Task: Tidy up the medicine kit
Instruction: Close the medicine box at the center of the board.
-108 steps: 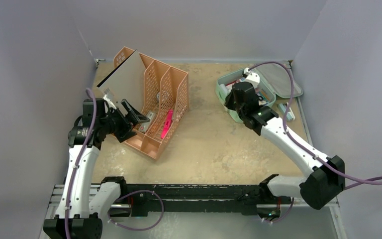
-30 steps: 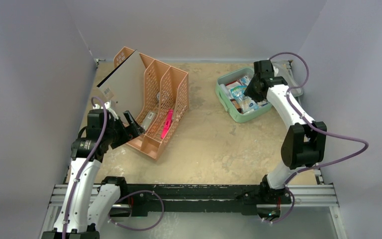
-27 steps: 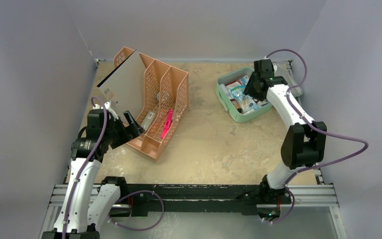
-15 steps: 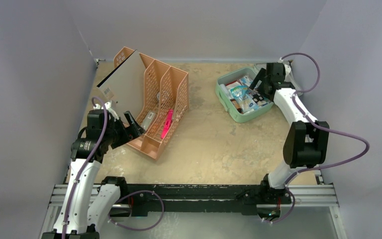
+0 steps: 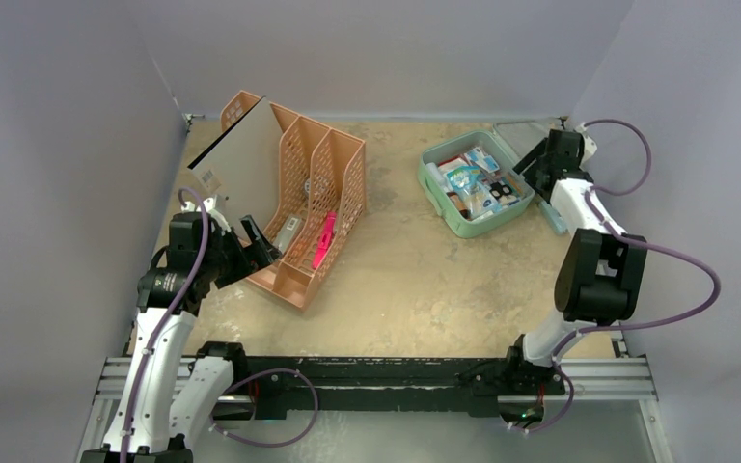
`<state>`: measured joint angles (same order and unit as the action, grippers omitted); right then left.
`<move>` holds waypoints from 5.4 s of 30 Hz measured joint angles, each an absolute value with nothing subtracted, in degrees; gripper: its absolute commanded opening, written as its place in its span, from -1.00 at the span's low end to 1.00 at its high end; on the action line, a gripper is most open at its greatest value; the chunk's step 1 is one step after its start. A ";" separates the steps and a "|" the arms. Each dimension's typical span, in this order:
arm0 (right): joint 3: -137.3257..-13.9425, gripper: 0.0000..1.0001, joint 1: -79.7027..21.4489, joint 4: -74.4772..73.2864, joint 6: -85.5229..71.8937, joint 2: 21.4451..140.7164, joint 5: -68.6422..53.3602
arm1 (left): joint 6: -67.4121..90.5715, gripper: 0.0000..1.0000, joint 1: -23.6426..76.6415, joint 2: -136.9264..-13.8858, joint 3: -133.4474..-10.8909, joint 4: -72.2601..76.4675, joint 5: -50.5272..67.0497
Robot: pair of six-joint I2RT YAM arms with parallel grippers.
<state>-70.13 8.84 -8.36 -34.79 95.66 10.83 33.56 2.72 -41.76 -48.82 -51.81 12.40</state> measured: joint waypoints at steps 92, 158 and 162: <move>-55.81 0.98 9.32 -17.30 -33.01 78.46 -2.24 | 29.52 0.77 3.09 -41.58 -46.54 -46.94 31.03; -44.25 0.77 19.18 35.46 -45.34 90.43 -30.89 | 27.90 0.76 4.16 -39.55 -44.34 -41.63 40.12; -44.84 0.87 19.18 32.53 -43.11 89.27 -31.97 | 27.90 0.76 4.16 -39.27 -44.34 -41.63 40.03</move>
<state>-44.84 19.18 32.53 -43.11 89.27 -31.97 27.90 4.16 -39.27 -44.34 -41.63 40.03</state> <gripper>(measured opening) 0.898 0.884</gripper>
